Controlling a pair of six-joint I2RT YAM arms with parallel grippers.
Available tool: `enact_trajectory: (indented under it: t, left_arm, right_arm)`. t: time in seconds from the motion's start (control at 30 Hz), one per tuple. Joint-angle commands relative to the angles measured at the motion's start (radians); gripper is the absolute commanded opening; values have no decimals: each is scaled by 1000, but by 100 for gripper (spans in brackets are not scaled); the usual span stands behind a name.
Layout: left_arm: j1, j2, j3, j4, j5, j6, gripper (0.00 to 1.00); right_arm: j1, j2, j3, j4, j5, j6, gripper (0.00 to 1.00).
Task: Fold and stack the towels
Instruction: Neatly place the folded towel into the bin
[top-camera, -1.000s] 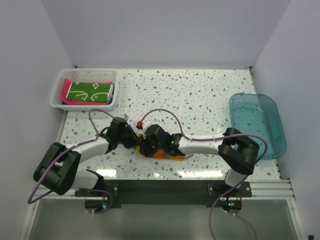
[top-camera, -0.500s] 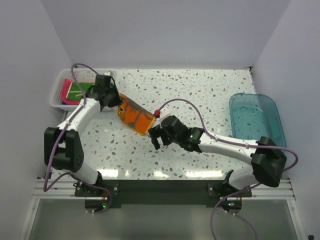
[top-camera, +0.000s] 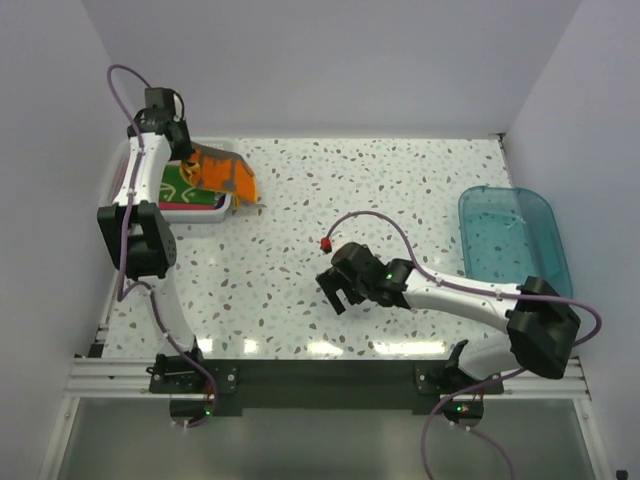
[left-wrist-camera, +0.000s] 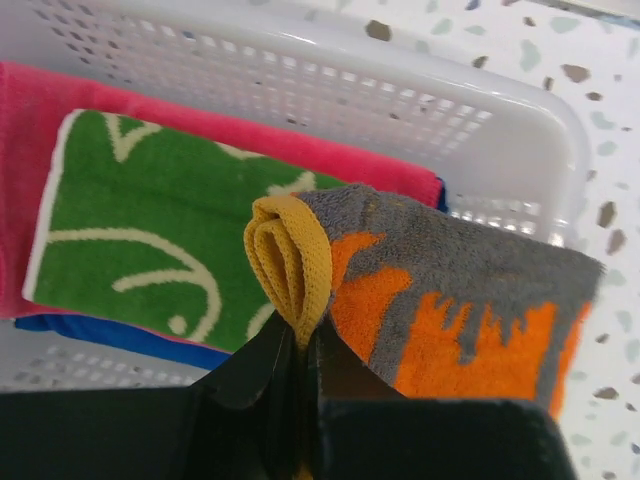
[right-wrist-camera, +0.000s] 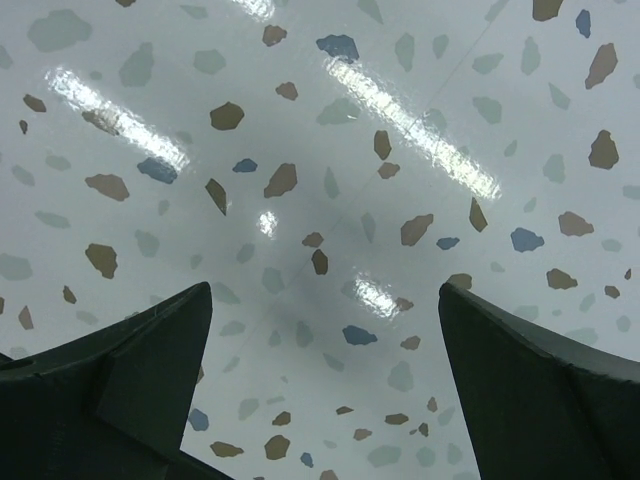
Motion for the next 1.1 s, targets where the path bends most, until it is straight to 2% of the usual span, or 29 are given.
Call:
enact_trajectory:
  t: [0.0, 0.17, 0.43, 0.7, 0.9, 0.93, 0.97, 1.0, 1.03, 1.07]
  left_arm:
    - [34, 82, 139, -88, -81, 126, 0]
    - [68, 136, 185, -59, -59, 206, 0]
    - [80, 159, 214, -30, -145, 286, 0]
    - [89, 201, 222, -22, -294, 347, 0]
    - [91, 250, 208, 12, -406, 378, 5]
    - [92, 256, 199, 34, -420, 378, 8]
    - [92, 265, 191, 45, -437, 381, 15]
    - [92, 270, 187, 54, -447, 381, 25]
    - [92, 274, 175, 73, -464, 376, 47]
    - [91, 282, 171, 76, -501, 372, 55]
  right_arm:
    - [-20, 14, 62, -74, 19, -58, 99]
    - [-40, 59, 122, -117, 22, -98, 99]
    - [-54, 129, 177, -154, 8, -101, 99]
    - [-56, 146, 191, -181, 31, -99, 99]
    - [-57, 155, 208, -204, 44, -95, 99]
    - [-59, 152, 206, -206, 47, -93, 99]
    - [-57, 149, 205, -207, 48, -91, 99]
    - [-59, 149, 200, -211, 47, -90, 98]
    - [-57, 148, 200, -212, 48, -87, 99]
    - [-57, 148, 202, -217, 47, -85, 99]
